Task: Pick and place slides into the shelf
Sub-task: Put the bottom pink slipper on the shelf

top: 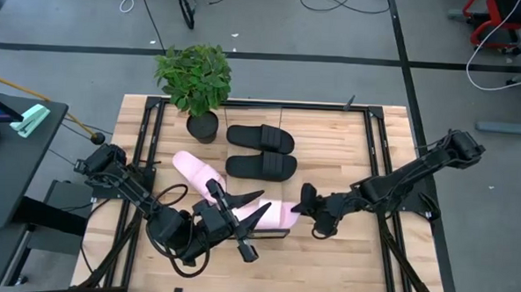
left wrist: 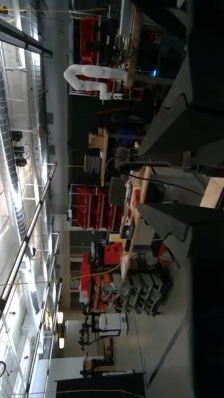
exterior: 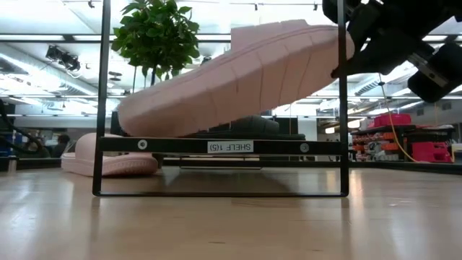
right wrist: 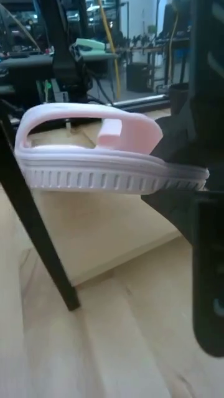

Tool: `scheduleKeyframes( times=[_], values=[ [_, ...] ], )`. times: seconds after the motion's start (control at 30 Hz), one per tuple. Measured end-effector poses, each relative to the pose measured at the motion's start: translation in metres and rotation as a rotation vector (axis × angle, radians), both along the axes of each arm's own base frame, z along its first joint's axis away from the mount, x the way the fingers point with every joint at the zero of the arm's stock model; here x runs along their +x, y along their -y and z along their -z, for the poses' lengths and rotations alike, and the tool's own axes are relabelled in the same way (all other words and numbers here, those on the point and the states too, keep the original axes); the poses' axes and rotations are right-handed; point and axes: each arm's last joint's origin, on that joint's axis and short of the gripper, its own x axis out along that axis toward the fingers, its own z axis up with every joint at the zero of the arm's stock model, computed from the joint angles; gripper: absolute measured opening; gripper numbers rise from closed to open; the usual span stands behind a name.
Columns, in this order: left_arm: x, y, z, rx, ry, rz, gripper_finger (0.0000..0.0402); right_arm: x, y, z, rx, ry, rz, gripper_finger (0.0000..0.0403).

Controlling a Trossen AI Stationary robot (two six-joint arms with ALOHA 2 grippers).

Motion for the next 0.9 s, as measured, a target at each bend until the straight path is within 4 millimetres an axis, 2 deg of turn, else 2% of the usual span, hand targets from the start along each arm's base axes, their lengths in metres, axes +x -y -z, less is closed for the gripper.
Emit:
scheduleKeyframes(
  times=[0.33, 0.9],
  values=[
    [0.001, -0.001, 0.000, -0.006, 0.004, -0.002, 0.0124, 0.007, -0.003, 0.008, 0.006, -0.002, -0.030, 0.0034],
    [0.001, -0.001, 0.000, -0.007, 0.005, -0.002, 0.0117, 0.012, 0.011, 0.012, 0.108, -0.072, -0.045, 0.0034]
  ],
)
